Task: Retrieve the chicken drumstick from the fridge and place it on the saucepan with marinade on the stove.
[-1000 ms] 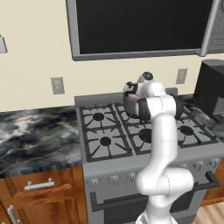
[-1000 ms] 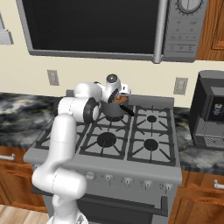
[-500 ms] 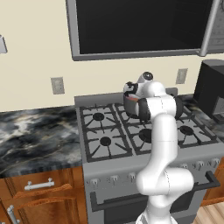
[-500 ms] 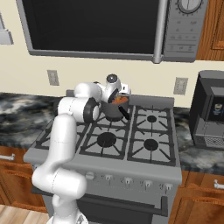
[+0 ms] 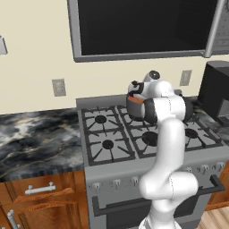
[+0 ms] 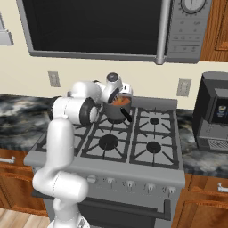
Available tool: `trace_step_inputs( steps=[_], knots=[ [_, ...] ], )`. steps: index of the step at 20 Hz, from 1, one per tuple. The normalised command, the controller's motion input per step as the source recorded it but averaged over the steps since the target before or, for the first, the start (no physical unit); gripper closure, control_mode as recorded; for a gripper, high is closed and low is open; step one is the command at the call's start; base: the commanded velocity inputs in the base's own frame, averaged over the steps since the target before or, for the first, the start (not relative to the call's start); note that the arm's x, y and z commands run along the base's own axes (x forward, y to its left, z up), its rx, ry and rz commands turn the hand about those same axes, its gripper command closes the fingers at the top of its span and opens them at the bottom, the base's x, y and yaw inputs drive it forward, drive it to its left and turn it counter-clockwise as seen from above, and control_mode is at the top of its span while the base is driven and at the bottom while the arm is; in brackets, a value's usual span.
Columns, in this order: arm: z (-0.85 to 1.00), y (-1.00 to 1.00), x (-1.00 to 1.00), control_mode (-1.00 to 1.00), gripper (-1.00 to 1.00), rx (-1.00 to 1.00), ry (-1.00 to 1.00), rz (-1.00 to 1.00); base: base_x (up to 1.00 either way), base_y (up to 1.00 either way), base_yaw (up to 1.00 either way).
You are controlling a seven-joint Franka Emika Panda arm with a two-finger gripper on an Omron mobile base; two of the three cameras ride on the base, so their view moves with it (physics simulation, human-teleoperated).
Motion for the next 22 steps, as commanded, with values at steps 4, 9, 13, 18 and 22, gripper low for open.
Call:
trace_step_inputs(
  steps=[4, 9, 13, 18, 22],
  knots=[
    [0.04, 0.00, -0.43, -1.00, -1.00, 0.00, 0.00, 0.00, 0.00, 0.00, 0.00],
    [0.06, 0.00, -0.47, -1.00, -1.00, 0.00, -0.10, 0.00, 0.00, 0.00, 0.00],
    [0.36, 0.03, -0.36, -1.00, -1.00, 0.00, -0.12, 0.00, 0.00, 0.00, 0.00],
    [0.36, 0.00, -0.52, -1.00, -1.00, 0.00, -0.05, 0.00, 0.00, 0.00, 0.00],
    [0.32, 0.00, -0.64, -1.00, -1.00, 0.00, 0.00, 0.00, 0.00, 0.00, 0.00]
  ],
)
